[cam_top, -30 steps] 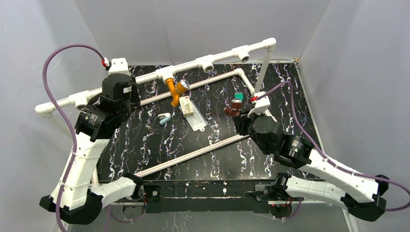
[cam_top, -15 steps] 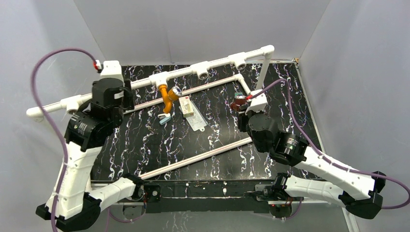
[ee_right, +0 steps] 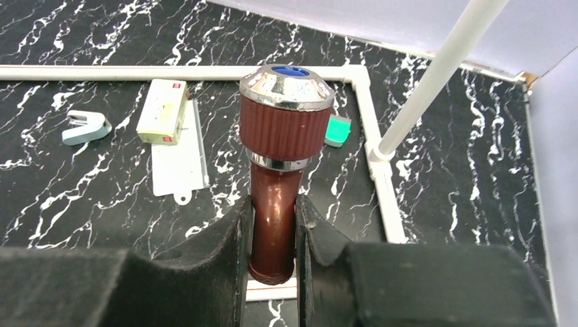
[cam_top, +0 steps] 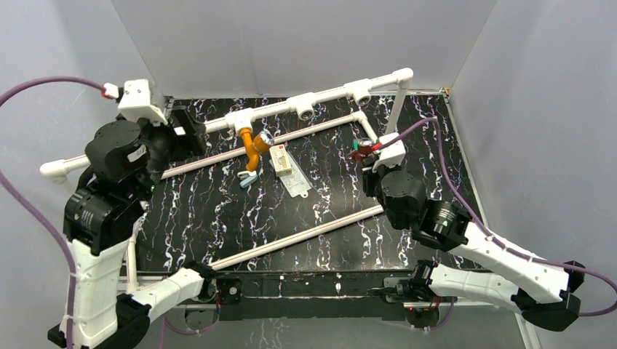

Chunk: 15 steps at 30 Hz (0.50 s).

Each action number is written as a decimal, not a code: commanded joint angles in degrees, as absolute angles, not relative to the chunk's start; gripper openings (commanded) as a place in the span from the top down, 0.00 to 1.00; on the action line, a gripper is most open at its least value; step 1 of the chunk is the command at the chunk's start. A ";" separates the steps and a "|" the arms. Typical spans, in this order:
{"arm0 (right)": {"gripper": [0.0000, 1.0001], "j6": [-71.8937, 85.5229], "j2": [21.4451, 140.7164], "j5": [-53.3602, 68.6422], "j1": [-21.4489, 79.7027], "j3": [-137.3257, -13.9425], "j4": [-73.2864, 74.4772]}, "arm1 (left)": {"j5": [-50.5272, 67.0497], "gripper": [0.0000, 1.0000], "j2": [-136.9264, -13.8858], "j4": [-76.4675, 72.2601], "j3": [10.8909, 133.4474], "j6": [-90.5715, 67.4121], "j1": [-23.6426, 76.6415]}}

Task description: Install the water faucets

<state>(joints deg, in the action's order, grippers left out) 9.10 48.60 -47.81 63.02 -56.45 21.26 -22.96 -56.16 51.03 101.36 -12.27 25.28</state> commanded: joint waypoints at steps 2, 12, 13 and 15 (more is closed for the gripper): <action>0.99 -0.76 44.75 -50.37 62.09 -54.18 12.08 | -12.09 0.27 -61.67 44.22 101.43 -13.35 25.13; 0.99 -16.02 33.82 -42.28 59.34 -39.96 -12.83 | -11.80 0.26 -70.90 33.46 103.02 -14.39 25.11; 0.99 -16.82 33.08 -41.54 59.21 -38.69 -15.02 | -12.27 0.26 -71.31 32.32 102.44 -14.41 25.08; 0.99 -18.75 32.26 -40.25 59.15 -36.70 -19.24 | -13.36 0.26 -72.10 29.82 101.33 -14.41 25.08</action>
